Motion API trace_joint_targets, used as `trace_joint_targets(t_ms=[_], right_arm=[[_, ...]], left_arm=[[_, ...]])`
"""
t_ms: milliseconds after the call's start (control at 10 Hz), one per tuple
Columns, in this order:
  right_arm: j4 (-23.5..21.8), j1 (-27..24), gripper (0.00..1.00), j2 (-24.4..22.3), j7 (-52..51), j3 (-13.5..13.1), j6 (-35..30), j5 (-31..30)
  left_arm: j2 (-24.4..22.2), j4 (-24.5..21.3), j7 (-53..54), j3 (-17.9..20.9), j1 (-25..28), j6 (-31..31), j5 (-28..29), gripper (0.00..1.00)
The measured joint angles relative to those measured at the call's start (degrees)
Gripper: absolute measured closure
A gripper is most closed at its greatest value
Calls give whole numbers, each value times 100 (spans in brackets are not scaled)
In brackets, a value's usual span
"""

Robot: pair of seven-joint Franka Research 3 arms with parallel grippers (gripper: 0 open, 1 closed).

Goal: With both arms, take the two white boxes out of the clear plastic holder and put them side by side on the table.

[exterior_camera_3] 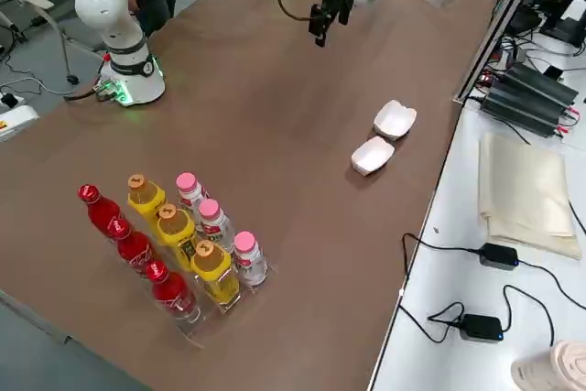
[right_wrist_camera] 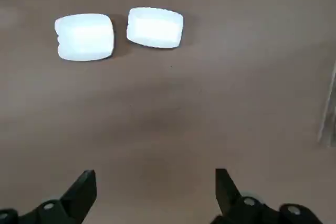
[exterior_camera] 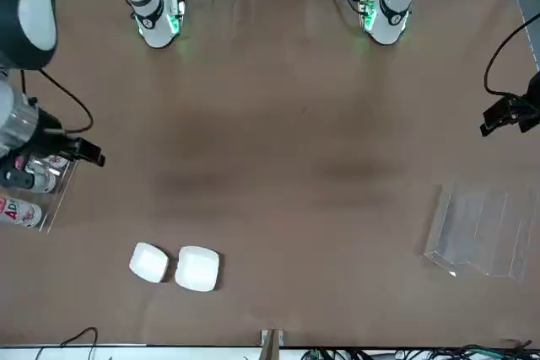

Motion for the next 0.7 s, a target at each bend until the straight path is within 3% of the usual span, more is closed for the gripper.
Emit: trace_joint_targets(t_ms=[200, 300, 400, 600, 700], right_arm=[[78, -37, 0, -334, -224, -54, -341, -320], [84, -224, 0, -535, -260, 73, -576, -385], [83, -761, 0, -699, -301, 562, -726, -478], [17, -2205, 0, -935, -351, 1994, -823, -734], [-90, -2487, 0, -1046, -352, 2338, -829, -904]], left_arm=[[8, -1, 9, 4, 98, 0, 0, 0], [10, -1, 15, 4, 134, 0, -2, 0], [10, 0, 15, 3, 136, 0, -2, 0], [10, 0, 14, -2, 126, 0, -2, 0], [10, 0, 14, -2, 127, 0, -2, 0]])
